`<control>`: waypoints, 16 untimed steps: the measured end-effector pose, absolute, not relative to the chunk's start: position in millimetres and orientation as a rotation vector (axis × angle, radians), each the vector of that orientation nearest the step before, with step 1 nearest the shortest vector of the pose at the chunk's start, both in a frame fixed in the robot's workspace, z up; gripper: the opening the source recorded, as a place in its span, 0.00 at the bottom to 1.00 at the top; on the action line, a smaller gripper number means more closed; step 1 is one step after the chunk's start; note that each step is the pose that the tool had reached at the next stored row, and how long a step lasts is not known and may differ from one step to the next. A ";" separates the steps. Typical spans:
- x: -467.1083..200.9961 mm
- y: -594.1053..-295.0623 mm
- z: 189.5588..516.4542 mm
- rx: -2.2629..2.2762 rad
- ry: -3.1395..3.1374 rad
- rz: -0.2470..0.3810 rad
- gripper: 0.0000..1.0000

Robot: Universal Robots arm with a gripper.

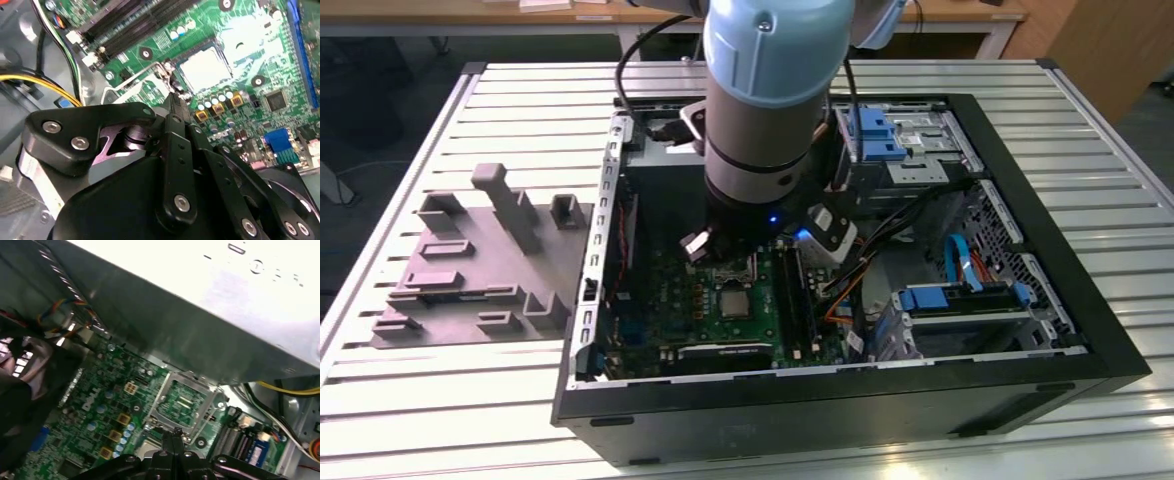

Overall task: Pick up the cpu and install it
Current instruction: 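Close the cpu cover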

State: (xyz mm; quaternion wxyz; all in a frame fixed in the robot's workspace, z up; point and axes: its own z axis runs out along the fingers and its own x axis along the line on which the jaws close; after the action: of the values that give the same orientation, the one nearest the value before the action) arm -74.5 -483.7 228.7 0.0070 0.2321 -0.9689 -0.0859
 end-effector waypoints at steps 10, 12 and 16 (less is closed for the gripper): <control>-60.9 -468.3 225.6 0.739 -3.026 -0.266 0.11; -61.0 -468.3 224.5 0.781 -3.013 -0.266 0.11; -61.0 -468.2 223.0 0.889 -2.977 -0.264 0.11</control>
State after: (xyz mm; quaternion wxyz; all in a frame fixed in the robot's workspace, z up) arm -61.0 -468.2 223.0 0.0118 0.2850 -0.9547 -0.0847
